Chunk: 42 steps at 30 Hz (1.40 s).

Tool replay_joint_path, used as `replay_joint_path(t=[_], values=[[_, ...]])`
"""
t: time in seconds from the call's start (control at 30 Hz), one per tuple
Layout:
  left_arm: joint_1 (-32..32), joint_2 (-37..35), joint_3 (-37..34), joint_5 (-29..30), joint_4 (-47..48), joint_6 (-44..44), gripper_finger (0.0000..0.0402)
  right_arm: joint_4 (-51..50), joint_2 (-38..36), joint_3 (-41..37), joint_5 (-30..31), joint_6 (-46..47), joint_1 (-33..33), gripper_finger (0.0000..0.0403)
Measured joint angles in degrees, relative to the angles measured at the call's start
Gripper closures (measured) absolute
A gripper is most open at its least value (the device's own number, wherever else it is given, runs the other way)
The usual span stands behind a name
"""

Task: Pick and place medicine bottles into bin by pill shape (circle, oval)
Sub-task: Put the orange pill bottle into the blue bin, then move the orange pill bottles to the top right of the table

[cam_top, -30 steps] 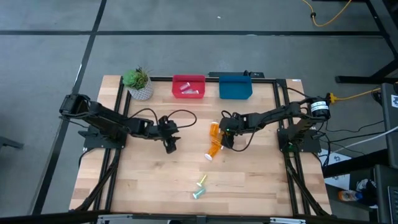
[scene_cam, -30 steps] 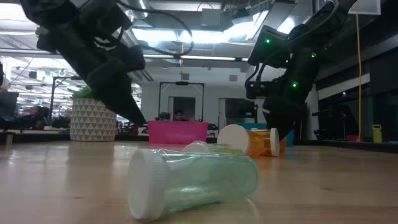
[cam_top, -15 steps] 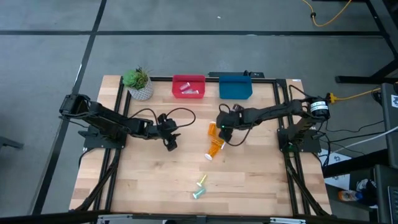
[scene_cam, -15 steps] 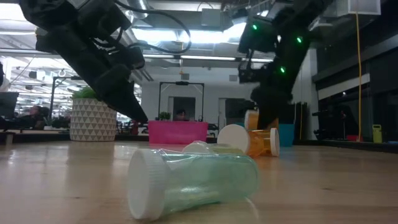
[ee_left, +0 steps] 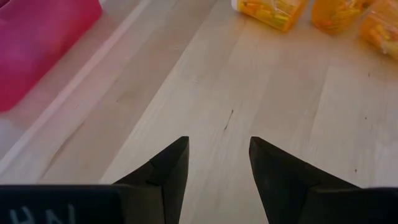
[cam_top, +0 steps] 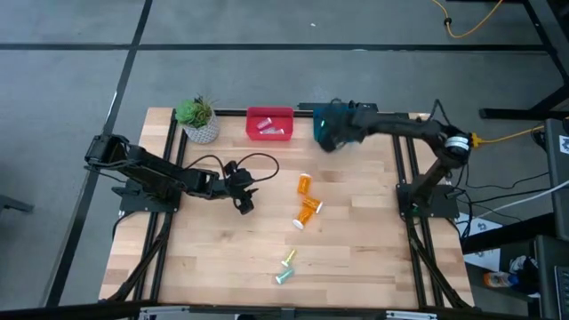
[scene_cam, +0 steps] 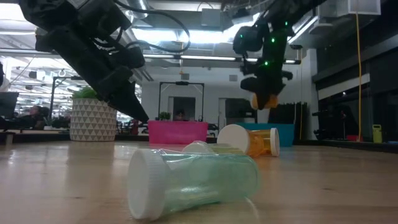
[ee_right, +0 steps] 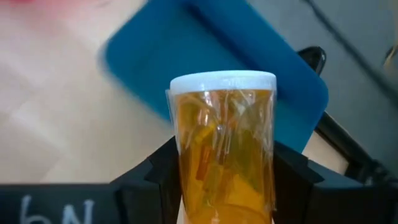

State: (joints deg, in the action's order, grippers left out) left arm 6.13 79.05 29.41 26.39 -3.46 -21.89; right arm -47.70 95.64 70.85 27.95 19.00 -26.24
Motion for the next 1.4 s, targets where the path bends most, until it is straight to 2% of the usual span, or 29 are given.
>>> replay_joint_path(t=[0.17,0.4,0.53,0.67,0.73,0.93,1.03,1.17,1.4], values=[[0.00,0.00,0.00,0.00,-0.01,0.85,0.0239,5.71,0.00,0.00,-5.85,-2.50,-8.07,0.0223],[0.00,0.00,0.00,0.00,-0.02,1.44,0.0239,9.19,0.00,0.00,-15.61,-2.80,-12.97,0.0166],[0.00,0.00,0.00,-0.02,-0.02,1.42,0.0239,9.28,0.00,0.00,-15.23,-2.27,-13.96,0.0138],[0.00,0.00,0.00,-0.02,-0.02,1.44,0.0239,11.11,0.00,0.00,-15.49,-1.03,-14.08,0.0128],[0.00,0.00,0.00,-0.02,-0.02,1.41,0.0239,12.59,0.00,0.00,-20.89,-2.02,-13.96,0.0127],[0.00,0.00,0.00,-0.07,-0.03,1.35,0.0239,14.89,-0.12,0.02,-48.13,-5.76,-8.09,0.0137],[0.00,0.00,0.00,-0.07,-0.04,1.01,0.0239,13.41,-0.34,0.02,-54.99,-7.38,-2.45,0.0144],[-0.13,0.00,0.00,-0.09,-0.07,1.03,0.0239,8.74,-1.42,0.02,-55.17,-7.39,6.33,0.0152],[-0.02,0.00,0.00,-0.87,-0.31,0.96,0.0239,1.57,-8.32,0.02,-37.46,1.46,20.24,0.0166]])
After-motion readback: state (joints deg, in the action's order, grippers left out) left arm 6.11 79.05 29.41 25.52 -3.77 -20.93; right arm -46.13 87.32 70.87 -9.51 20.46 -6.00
